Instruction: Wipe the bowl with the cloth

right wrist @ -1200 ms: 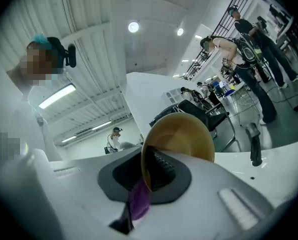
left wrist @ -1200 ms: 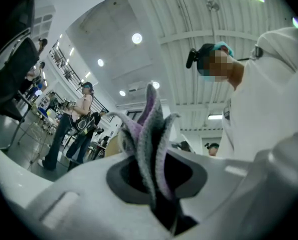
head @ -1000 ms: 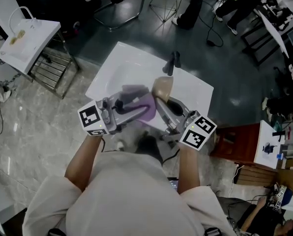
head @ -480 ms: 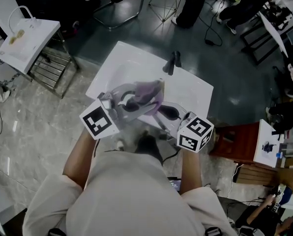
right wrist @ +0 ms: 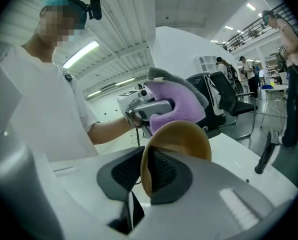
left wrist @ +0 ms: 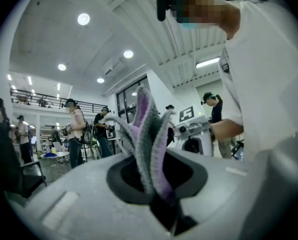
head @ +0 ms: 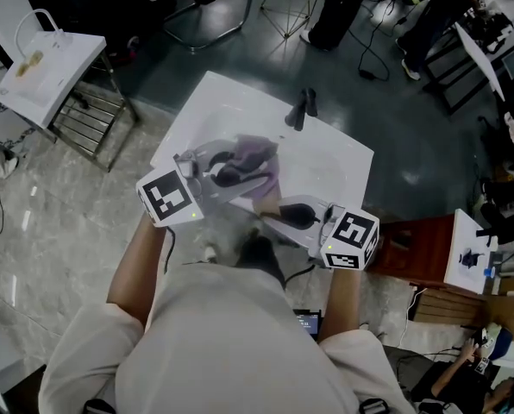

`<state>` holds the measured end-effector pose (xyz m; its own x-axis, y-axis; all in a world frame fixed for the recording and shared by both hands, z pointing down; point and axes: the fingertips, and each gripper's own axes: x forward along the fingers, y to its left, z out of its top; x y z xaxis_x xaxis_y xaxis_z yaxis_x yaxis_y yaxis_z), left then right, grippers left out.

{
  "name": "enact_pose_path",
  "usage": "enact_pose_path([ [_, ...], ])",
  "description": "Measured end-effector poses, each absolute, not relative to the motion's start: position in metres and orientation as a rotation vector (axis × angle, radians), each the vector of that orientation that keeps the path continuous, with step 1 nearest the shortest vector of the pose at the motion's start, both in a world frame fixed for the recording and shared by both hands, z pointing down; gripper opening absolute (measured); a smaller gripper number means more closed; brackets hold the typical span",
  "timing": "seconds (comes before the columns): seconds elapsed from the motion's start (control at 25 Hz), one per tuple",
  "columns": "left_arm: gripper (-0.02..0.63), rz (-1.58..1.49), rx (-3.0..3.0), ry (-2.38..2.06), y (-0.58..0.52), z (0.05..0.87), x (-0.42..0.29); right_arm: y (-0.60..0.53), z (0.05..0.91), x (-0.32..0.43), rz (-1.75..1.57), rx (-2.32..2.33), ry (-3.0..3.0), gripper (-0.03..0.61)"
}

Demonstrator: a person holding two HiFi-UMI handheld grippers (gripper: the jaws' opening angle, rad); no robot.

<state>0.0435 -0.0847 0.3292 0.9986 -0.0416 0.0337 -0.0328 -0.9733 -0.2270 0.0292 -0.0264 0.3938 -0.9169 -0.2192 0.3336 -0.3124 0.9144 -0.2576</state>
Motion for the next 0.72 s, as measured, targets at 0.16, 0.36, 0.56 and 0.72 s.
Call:
enact_pose_path([
  [0.16,0.064,-0.110,-2.935,0.072,-0.093,0.341,0.041,-0.008,0.385,0.026,0.464,0.281,-2.853,0.032],
  [0.36,0.064,-0.076,-3.029,0.068,-0.105,0.360,0.032,-0.001,0.375,0.023,0.534,0.238,-2.948,0.026],
  [0.56,0.063,0.005,-3.139,-0.021,-0.107,0.370,0.026,0.002,0.362,0.022,0.612,0.134,-3.048,0.028],
  [0.72,0.061,0.122,-3.216,-0.104,-0.101,0.371,0.017,0.004,0.353,0.020,0.672,0.036,-3.126,0.034],
])
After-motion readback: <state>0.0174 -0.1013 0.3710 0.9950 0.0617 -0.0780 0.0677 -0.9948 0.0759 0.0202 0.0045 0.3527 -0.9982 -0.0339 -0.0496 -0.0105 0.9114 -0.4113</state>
